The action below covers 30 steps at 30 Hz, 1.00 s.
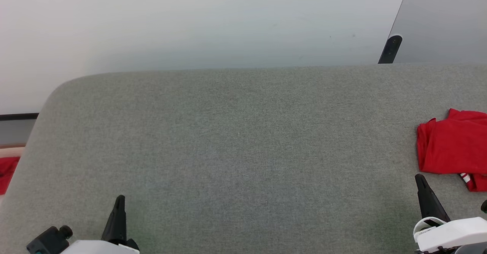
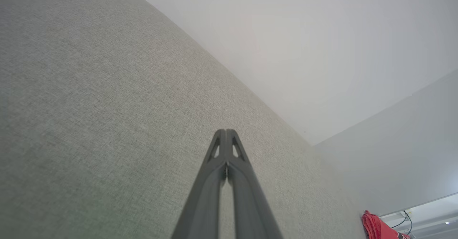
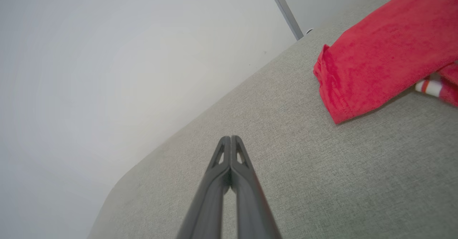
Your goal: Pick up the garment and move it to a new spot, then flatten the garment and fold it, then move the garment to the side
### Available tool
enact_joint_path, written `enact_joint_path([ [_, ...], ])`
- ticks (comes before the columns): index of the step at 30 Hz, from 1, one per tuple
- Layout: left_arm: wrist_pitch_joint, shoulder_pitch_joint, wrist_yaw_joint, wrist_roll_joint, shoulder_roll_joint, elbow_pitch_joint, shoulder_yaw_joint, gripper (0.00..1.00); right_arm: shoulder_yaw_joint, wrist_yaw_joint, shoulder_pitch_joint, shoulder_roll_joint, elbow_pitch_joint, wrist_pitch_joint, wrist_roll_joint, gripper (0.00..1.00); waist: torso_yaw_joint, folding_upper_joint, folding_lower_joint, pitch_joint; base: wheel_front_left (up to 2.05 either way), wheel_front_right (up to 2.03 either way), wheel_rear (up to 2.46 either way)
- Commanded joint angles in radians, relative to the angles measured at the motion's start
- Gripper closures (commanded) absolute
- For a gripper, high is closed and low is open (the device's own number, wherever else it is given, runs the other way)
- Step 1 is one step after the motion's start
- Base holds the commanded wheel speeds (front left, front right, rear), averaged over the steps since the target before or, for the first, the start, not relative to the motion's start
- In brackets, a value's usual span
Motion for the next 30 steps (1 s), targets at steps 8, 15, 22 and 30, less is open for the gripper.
enact_joint_path([
  [8,0.029,-0.036,-0.015,-0.107,-0.01,0.006,0.016,1.0,-0.007,-0.001,-0.034,0.004,0.004,0.016,0.12,1.0,-0.001,0.0,0.0,-0.002,0.0,0.0,0.0],
  [15,0.049,-0.051,-0.023,-0.18,-0.021,0.017,0.023,1.0,-0.011,-0.001,-0.04,0.01,0.014,0.027,0.202,1.0,-0.001,0.0,0.0,-0.004,0.0,0.0,0.0],
  [22,0.068,-0.066,-0.03,-0.248,-0.032,0.027,0.029,1.0,-0.014,-0.001,-0.047,0.015,0.024,0.037,0.28,1.0,-0.001,0.0,0.0,-0.006,0.0,0.0,0.0],
  [30,0.089,-0.079,-0.039,-0.32,-0.043,0.039,0.036,1.0,-0.017,-0.001,-0.053,0.021,0.035,0.048,0.363,1.0,-0.002,0.0,0.0,-0.008,0.0,0.0,0.0],
])
